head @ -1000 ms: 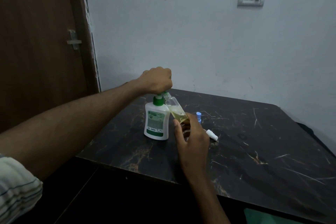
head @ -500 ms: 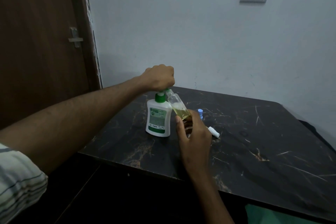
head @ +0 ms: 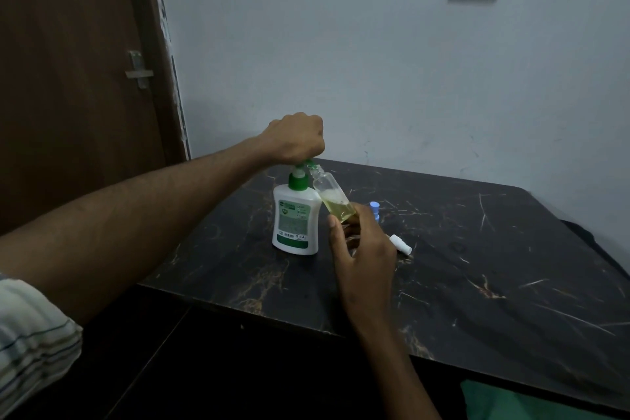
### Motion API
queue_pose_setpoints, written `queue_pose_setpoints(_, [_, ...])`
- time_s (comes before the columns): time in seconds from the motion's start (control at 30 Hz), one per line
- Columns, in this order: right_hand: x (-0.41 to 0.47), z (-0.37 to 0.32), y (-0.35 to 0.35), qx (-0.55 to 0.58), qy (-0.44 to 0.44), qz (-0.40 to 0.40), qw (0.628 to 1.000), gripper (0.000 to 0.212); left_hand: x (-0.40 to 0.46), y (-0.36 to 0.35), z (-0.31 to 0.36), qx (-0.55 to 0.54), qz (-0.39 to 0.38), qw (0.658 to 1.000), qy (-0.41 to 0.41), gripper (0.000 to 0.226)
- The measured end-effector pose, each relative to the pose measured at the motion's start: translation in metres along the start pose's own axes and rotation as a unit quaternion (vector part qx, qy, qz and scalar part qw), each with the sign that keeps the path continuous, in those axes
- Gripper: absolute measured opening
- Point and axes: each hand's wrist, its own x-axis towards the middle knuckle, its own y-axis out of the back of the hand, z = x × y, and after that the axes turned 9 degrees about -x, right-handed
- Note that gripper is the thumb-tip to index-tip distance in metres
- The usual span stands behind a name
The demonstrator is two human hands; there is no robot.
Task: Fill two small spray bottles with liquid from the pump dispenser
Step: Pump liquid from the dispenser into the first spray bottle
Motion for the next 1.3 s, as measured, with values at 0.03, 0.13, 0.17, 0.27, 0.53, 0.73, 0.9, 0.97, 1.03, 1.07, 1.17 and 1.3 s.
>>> queue_pose_setpoints(0.03, [0.0001, -0.0006, 0.0000, 0.001, 0.000, 0.001, 1.000, 0.013, 0.0008, -0.0004, 0.0001, -0.002, 0.001, 1.000, -0.001, 0.004])
queue_pose_setpoints(0.13, [0.0004, -0.0007, -0.0006, -0.004, 0.000, 0.004, 1.000, 0.013, -0.0004, -0.0033, 0.0005, 0.001, -0.013, 1.000, 0.004, 0.014])
queue_pose_setpoints(0.17, [0.0003, -0.0006, -0.0008, -0.004, 0.000, 0.004, 1.000, 0.014, -0.0018, -0.0032, 0.0001, 0.005, -0.017, 1.000, 0.006, 0.015])
queue_pose_setpoints(0.27, [0.0001, -0.0013, -0.0008, -0.004, 0.000, 0.003, 1.000, 0.016, -0.0039, 0.0006, -0.0002, 0.002, -0.017, 1.000, 0.005, 0.011])
queue_pose_setpoints(0.53, [-0.0003, -0.0023, -0.0020, 0.002, -0.005, 0.001, 1.000, 0.015, -0.0066, -0.0017, -0.0001, -0.003, -0.011, 1.000, 0.007, 0.009])
queue_pose_setpoints(0.73, [0.0007, -0.0005, -0.0015, 0.011, -0.004, -0.001, 1.000, 0.012, -0.0050, -0.0034, 0.0016, -0.001, -0.012, 1.000, 0.004, 0.008])
queue_pose_setpoints(0.9, [0.0005, -0.0004, -0.0004, 0.014, 0.003, -0.003, 1.000, 0.009, -0.0056, 0.0001, 0.0021, -0.004, -0.006, 1.000, 0.002, 0.011])
queue_pose_setpoints(0.97, [0.0007, -0.0006, -0.0003, 0.017, 0.005, -0.002, 1.000, 0.008, -0.0043, -0.0012, 0.0029, -0.010, -0.003, 1.000, 0.004, 0.008])
queue_pose_setpoints(1.03, [0.0009, 0.0001, -0.0005, 0.015, 0.003, -0.005, 1.000, 0.011, -0.0045, -0.0032, 0.0033, -0.006, -0.009, 1.000, 0.006, 0.007])
queue_pose_setpoints(1.07, [0.0007, -0.0002, -0.0003, 0.015, 0.004, -0.005, 1.000, 0.011, -0.0053, -0.0032, 0.0031, -0.003, -0.012, 1.000, 0.008, 0.006])
queue_pose_setpoints(1.17, [0.0003, -0.0027, 0.0028, 0.020, 0.010, -0.005, 1.000, 0.008, -0.0063, -0.0014, 0.0021, -0.003, -0.011, 1.000, 0.008, 0.003])
queue_pose_setpoints(1.3, [0.0005, -0.0032, 0.0036, 0.017, 0.007, -0.008, 1.000, 0.006, -0.0051, -0.0024, 0.0031, -0.012, -0.005, 1.000, 0.007, 0.005])
